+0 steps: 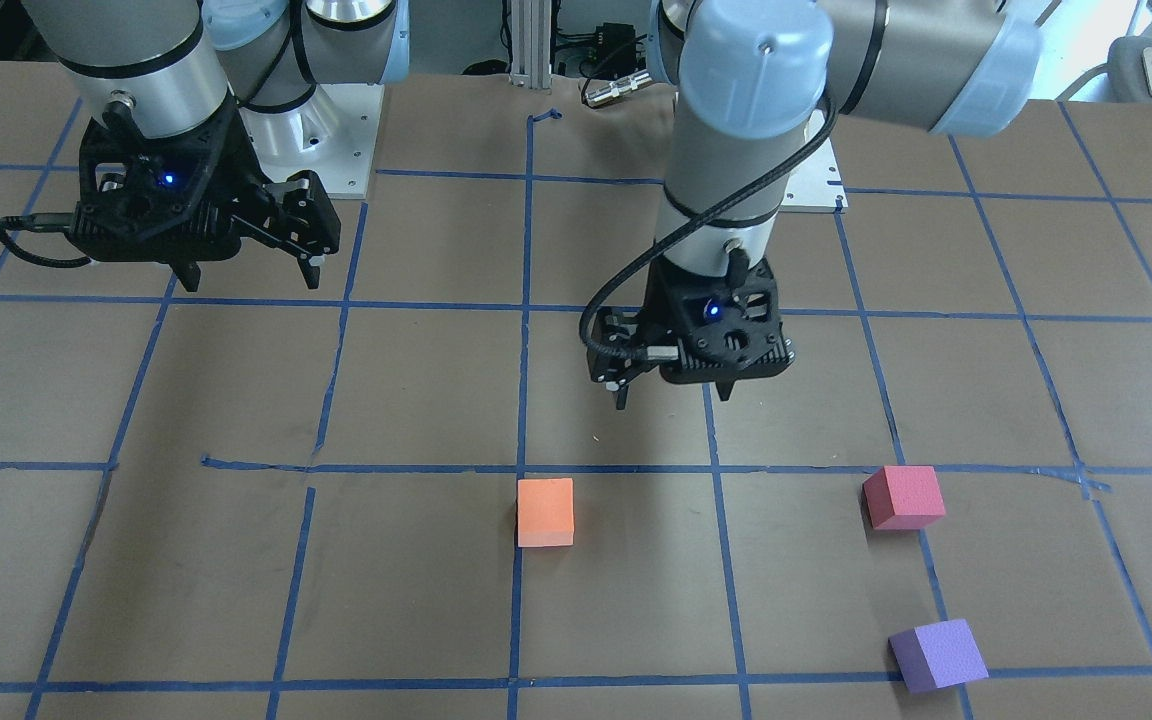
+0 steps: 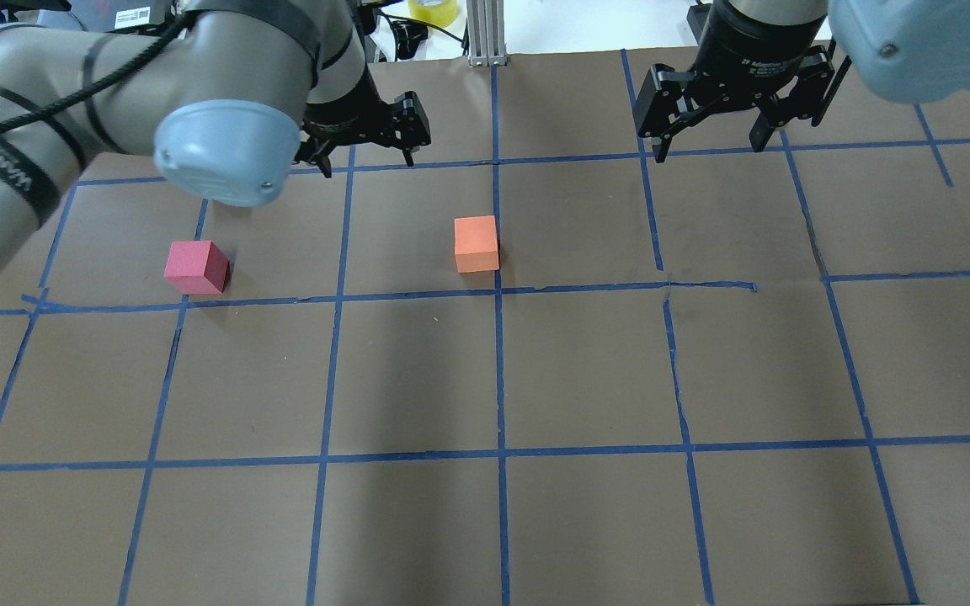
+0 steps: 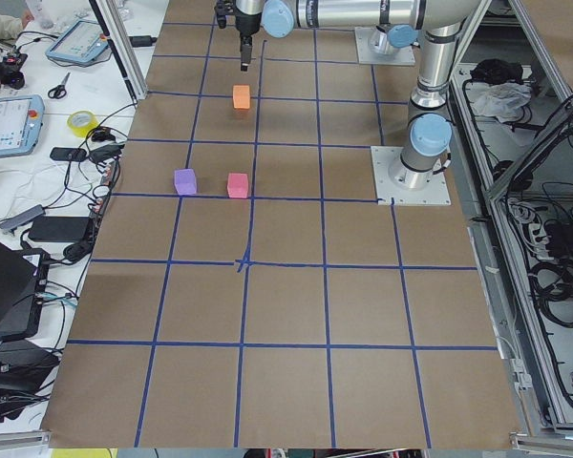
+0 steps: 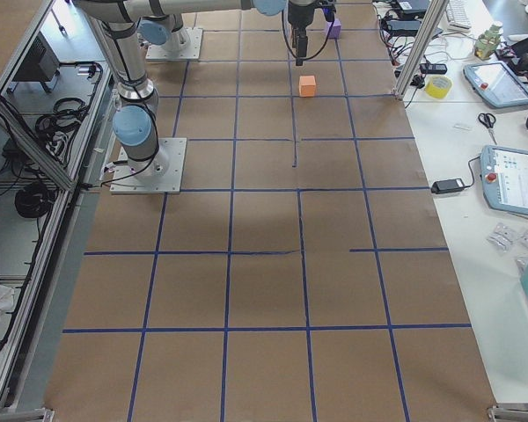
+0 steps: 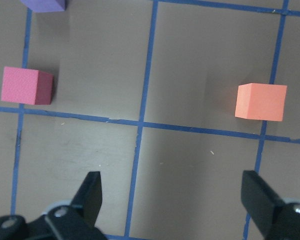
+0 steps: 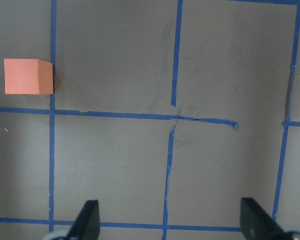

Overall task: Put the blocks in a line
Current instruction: 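Move the left gripper over the orange cube and grasp it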

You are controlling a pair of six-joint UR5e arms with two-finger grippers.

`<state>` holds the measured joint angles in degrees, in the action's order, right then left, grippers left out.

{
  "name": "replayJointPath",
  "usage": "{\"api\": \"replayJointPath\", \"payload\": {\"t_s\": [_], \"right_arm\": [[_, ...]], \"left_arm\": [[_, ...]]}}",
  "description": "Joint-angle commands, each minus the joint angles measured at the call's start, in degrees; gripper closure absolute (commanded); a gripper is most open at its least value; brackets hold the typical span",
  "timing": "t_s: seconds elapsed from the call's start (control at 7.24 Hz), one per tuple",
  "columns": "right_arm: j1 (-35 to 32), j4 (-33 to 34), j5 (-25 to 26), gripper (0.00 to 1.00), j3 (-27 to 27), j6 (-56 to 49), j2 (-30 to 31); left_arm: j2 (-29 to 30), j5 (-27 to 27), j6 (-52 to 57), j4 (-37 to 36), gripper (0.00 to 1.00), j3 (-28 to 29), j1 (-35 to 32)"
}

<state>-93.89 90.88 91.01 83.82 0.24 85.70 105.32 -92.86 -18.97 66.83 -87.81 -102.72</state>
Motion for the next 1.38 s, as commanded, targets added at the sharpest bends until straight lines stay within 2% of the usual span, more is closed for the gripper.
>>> {"api": "replayJointPath", "payload": {"t_s": [0.0, 0.41, 0.97, 1.11, 1.24], "right_arm": [[0.0, 0.7, 0.0, 0.00, 0.6, 0.0, 0.7], [0.0, 0.6, 0.0, 0.00, 0.7, -0.1, 0.8], [-0.2, 0.5, -0.1, 0.00, 0.9, 0.0, 0.9], [-0.2, 0.5, -0.1, 0.00, 0.9, 0.0, 1.0], [-0.2, 0.5, -0.1, 0.00, 0.9, 0.0, 0.9]], "left_arm": [[9.3, 0.7, -2.1, -7.9, 0.00, 0.4, -2.8], [16.9, 3.9, -2.8, -13.3, 0.00, 0.7, -4.9], [20.0, 4.0, -2.8, -15.1, 0.00, 0.6, -4.9], [20.3, 4.1, -3.4, -15.1, 0.03, 0.6, -4.9], [20.3, 3.7, -4.3, -14.5, 0.19, 0.5, -4.9]]}}
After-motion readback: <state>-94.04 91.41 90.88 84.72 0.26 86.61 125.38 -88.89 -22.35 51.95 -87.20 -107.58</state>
